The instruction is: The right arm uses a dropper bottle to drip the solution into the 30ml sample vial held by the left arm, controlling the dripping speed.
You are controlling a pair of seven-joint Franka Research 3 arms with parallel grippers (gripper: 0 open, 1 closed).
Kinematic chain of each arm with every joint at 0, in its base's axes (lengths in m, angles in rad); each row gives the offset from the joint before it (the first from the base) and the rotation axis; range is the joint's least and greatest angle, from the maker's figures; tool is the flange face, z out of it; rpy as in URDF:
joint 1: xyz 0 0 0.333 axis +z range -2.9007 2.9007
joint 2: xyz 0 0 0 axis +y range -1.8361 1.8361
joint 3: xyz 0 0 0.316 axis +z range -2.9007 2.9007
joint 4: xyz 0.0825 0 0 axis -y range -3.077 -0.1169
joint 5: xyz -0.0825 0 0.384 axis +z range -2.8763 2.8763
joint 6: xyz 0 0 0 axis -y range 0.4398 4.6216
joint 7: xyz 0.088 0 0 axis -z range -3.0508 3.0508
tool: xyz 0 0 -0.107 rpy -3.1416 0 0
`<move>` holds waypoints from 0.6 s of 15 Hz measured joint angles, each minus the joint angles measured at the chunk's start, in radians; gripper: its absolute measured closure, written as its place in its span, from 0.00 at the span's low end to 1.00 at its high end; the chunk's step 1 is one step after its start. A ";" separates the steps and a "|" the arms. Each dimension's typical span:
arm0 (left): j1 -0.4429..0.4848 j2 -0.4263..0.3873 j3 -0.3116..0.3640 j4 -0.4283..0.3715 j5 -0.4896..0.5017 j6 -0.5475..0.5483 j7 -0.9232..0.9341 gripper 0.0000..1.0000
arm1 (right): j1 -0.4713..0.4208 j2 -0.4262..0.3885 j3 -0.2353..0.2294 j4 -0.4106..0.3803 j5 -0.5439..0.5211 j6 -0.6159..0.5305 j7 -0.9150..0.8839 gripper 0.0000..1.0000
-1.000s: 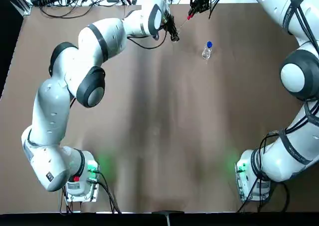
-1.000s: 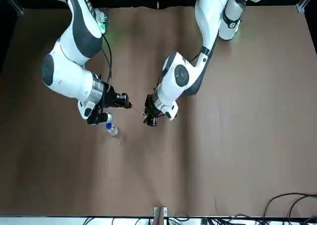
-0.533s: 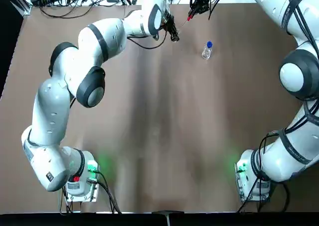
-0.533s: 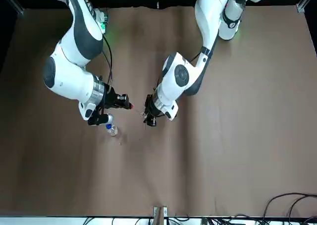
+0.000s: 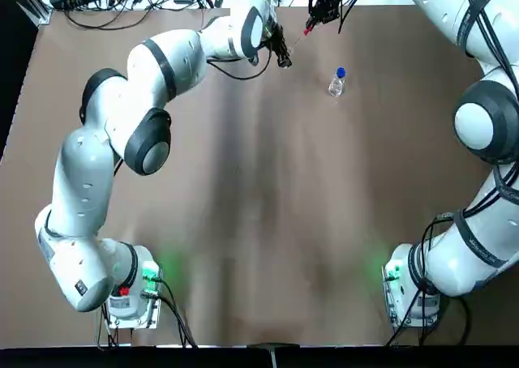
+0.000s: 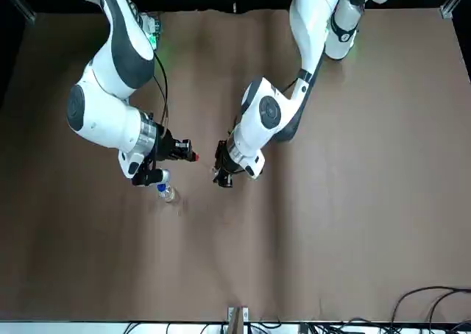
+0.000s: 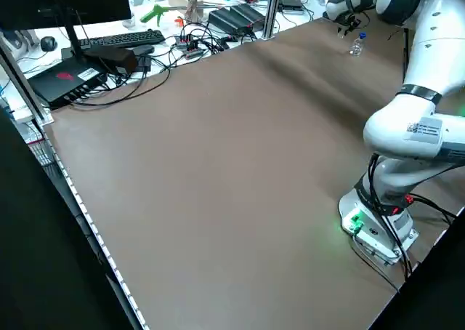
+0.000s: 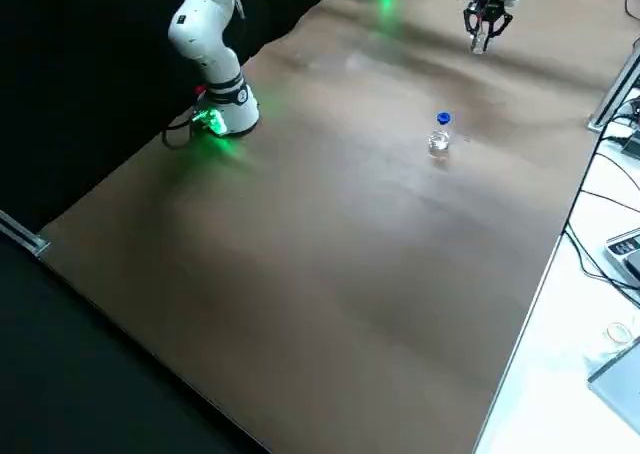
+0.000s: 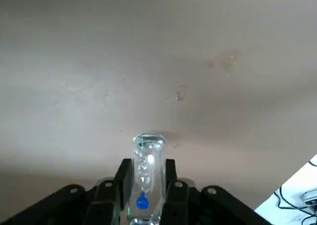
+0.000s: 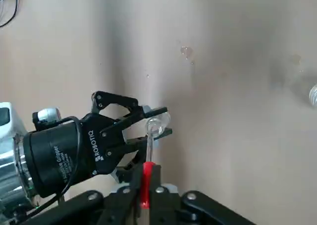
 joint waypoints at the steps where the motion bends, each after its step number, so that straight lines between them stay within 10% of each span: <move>1: 0.000 0.000 0.000 0.000 0.000 0.000 0.000 0.68 | 0.001 0.000 0.000 0.000 0.000 0.000 0.000 0.94; 9: 0.000 0.000 0.001 0.000 0.000 0.000 0.000 0.68 | 0.002 0.000 -0.002 0.000 0.000 0.000 0.001 0.94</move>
